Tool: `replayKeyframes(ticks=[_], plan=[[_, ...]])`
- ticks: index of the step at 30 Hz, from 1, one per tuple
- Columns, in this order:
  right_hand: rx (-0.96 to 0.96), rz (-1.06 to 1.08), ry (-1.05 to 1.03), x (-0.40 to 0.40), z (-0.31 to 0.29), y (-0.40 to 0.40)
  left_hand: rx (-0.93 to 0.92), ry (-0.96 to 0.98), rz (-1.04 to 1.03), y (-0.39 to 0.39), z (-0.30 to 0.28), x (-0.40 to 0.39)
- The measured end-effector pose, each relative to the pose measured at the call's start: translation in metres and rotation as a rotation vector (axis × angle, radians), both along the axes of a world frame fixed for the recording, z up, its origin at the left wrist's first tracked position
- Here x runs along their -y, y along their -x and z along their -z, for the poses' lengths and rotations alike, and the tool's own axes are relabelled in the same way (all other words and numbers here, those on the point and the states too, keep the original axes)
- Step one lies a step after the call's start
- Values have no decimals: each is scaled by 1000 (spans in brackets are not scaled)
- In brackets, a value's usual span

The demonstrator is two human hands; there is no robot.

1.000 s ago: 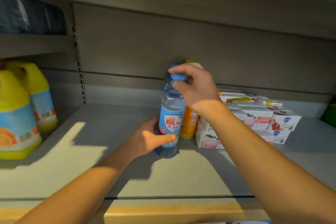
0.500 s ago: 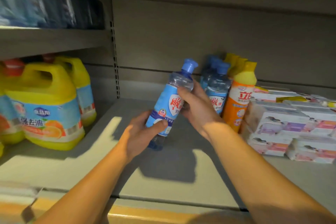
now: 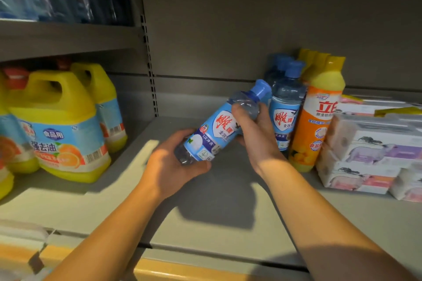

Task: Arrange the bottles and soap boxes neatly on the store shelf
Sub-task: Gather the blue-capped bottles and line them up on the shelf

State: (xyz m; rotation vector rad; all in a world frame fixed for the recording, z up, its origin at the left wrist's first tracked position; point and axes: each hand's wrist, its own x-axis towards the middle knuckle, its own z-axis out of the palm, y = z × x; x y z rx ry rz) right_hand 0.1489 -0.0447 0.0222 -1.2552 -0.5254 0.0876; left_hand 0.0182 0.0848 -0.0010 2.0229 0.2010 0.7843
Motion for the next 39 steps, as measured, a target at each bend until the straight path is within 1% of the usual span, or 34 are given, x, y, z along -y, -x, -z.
replayKeyframes(ticks=[2, 3, 4, 6, 7, 9, 10, 12, 13, 14, 15, 17, 18, 19, 20, 21, 22, 23, 25, 26, 27, 28, 30, 34, 37, 39], plan=[[-54, -130, -87, 1, -1, -2, -67, 379, 162, 4, -6, 1], [-96, -223, -167, 2, -3, -3, -112, 574, 244, 5, -8, 2], [-134, -314, -243, 2, -4, -3, -160, 723, 318, 6, -9, 1], [-183, -433, -330, 3, -7, -3, -254, 893, 469, 9, -11, -1], [-181, -458, -344, 4, -8, -2, -296, 932, 549, 11, -10, -2], [-144, -428, -316, 4, -7, -1, -348, 939, 665, 11, -8, -2], [-133, -371, -277, 4, -6, 1, -342, 930, 678, 10, -7, -2], [-101, -200, -166, 4, -4, 3, -253, 905, 592, 4, -3, 1], [-64, -100, -108, 4, -5, 3, -181, 846, 514, 1, -1, 2], [-19, 0, -57, 4, -6, 4, -106, 728, 441, -1, 1, 4], [29, 93, -17, 5, -6, 3, -46, 556, 382, -3, 3, 5], [119, 230, 38, 6, -7, 3, -20, 182, 275, -6, 7, 8], [145, 270, 62, 6, -6, 3, -21, 48, 206, -7, 9, 10], [158, 289, 87, 6, -6, 3, -11, -39, 147, -7, 9, 11], [160, 285, 112, 7, -5, 3, -2, -73, 119, -7, 9, 11], [142, 257, 129, 7, -5, 2, -2, -33, 144, -7, 9, 10], [95, 202, 124, 7, -5, 1, -18, 78, 210, -7, 8, 9], [25, 123, 94, 7, -4, 1, -36, 243, 281, -5, 6, 9], [-112, -53, -13, 6, -3, 0, -106, 623, 349, -1, 1, 7], [-164, -127, -54, 5, -2, 1, -156, 756, 377, 2, -2, 6], [-198, -188, -78, 4, -1, 1, -202, 839, 418, 3, -3, 6], [-212, -227, -86, 2, 1, 1, -238, 885, 469, 4, -4, 5], [-224, -250, -86, 0, 5, 2, -286, 909, 554, 5, -6, 4], [-270, -197, -57, 0, 9, 3, -371, 945, 624, 6, -7, 5], [-252, -131, -4, 1, 10, 2, -369, 964, 560, 4, -6, 5], [-226, -77, 25, 2, 9, 1, -320, 925, 471, 2, -4, 5]])
